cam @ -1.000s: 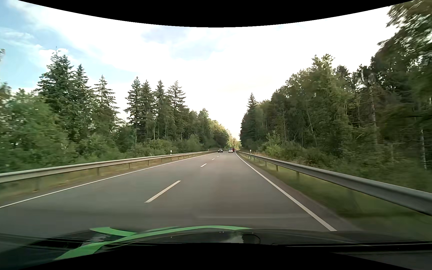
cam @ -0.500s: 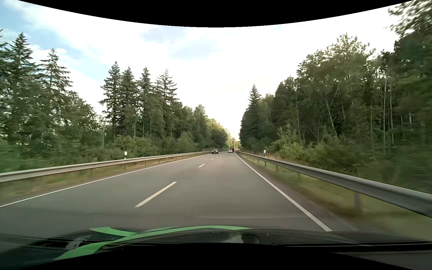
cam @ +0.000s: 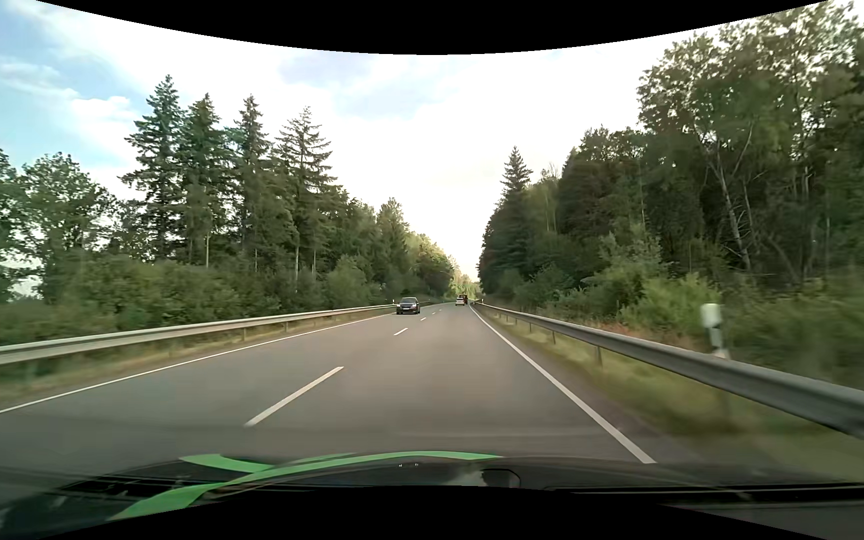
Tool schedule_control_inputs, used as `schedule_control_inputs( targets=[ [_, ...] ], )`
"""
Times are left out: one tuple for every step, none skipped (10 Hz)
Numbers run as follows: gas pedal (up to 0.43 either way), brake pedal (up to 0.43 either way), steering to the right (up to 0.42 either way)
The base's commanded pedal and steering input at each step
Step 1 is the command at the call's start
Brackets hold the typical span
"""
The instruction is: Follow the waypoints while adhering to traffic rules and regulations
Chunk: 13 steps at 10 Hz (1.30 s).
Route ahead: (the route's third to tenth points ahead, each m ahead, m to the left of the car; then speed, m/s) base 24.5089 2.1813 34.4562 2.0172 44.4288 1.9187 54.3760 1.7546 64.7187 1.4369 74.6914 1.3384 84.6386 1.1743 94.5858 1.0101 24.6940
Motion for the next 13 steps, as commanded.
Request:
schedule_control_inputs(
  targets=[
    [0.240, 0.000, -0.003],
    [0.240, 0.000, -0.003],
    [0.240, 0.000, -0.003],
    [0.240, 0.000, -0.003],
    [0.248, 0.000, -0.003],
    [0.268, 0.000, -0.003],
    [0.268, 0.000, -0.003],
    [0.280, 0.000, -0.003],
    [0.287, 0.000, -0.003],
    [0.299, 0.000, -0.003],
    [0.299, 0.000, -0.002],
    [0.299, 0.000, -0.002],
    [0.299, 0.000, -0.002]
  ],
)
